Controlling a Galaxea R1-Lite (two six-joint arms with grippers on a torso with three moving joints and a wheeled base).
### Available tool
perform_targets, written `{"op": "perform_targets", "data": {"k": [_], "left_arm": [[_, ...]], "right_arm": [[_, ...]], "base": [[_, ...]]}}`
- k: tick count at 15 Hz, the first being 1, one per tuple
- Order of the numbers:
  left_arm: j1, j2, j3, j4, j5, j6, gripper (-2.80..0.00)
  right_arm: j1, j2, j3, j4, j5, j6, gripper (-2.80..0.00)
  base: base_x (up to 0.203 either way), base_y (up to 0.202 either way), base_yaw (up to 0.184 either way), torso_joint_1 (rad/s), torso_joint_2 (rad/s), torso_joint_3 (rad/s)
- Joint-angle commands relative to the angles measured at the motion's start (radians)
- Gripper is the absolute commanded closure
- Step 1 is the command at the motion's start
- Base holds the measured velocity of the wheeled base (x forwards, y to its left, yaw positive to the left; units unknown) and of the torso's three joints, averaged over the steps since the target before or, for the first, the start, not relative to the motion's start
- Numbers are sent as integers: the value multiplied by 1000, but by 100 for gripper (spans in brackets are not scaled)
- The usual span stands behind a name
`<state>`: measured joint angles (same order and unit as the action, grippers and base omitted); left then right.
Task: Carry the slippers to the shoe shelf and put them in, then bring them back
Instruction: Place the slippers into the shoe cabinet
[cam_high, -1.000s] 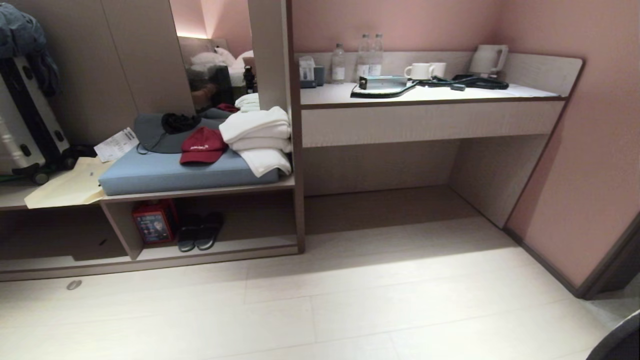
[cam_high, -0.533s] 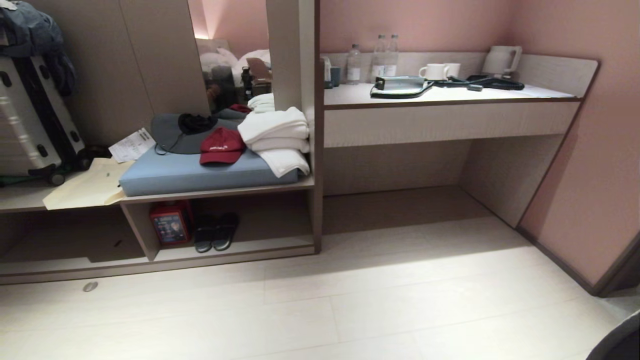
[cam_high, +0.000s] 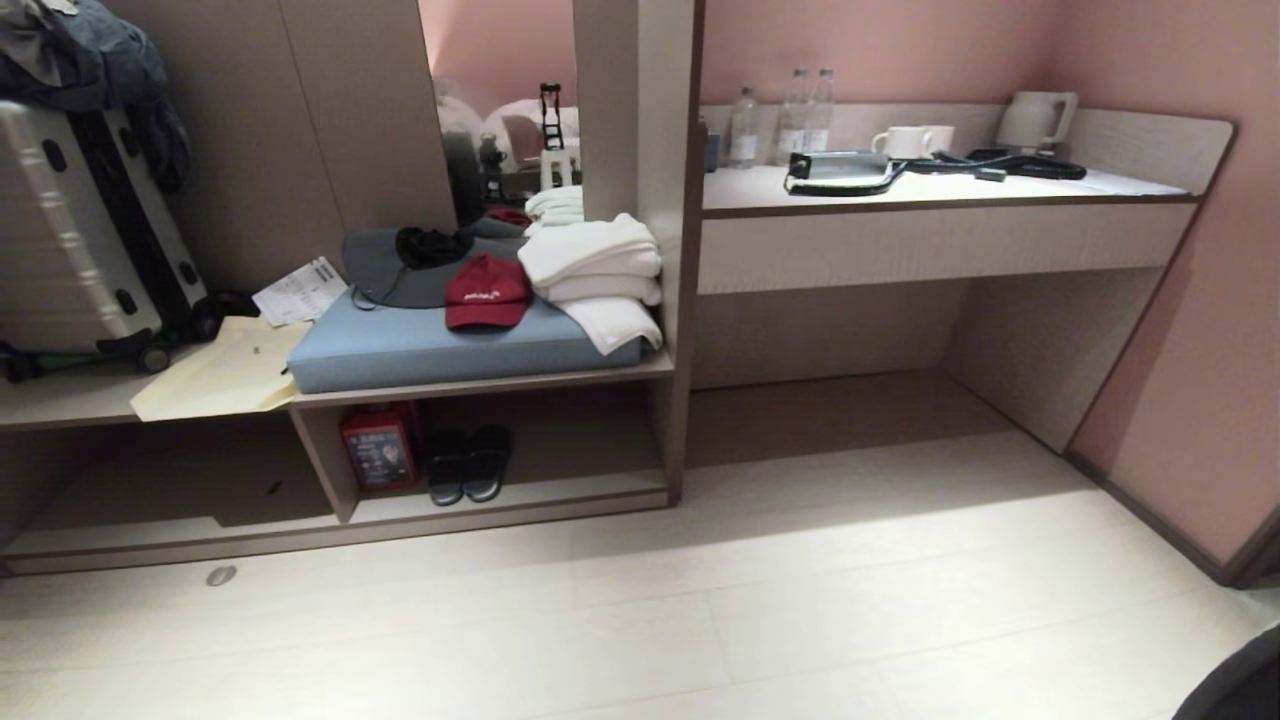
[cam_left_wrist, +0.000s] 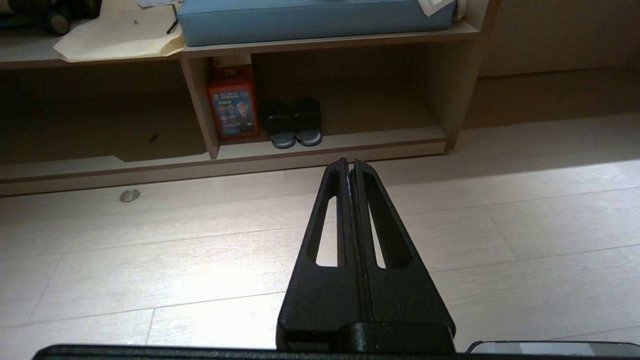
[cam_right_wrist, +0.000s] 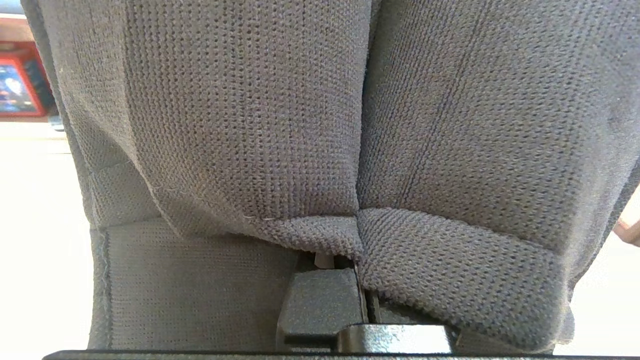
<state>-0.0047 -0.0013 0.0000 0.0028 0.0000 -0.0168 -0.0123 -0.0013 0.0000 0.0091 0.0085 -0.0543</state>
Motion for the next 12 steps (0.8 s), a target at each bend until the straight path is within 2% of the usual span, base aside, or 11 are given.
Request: {"op": "perform_targets", "data": {"k": [1, 12], "left_arm": [[0, 1, 2, 0, 0, 1, 0], [0, 1, 2, 0, 0, 1, 0]], "right_arm": [[0, -3, 2, 0, 1, -1, 0], [0, -3, 2, -1, 2, -6, 0]], "base": [[0, 193, 2, 5, 2, 2], [0, 194, -2, 2, 3, 3]]}}
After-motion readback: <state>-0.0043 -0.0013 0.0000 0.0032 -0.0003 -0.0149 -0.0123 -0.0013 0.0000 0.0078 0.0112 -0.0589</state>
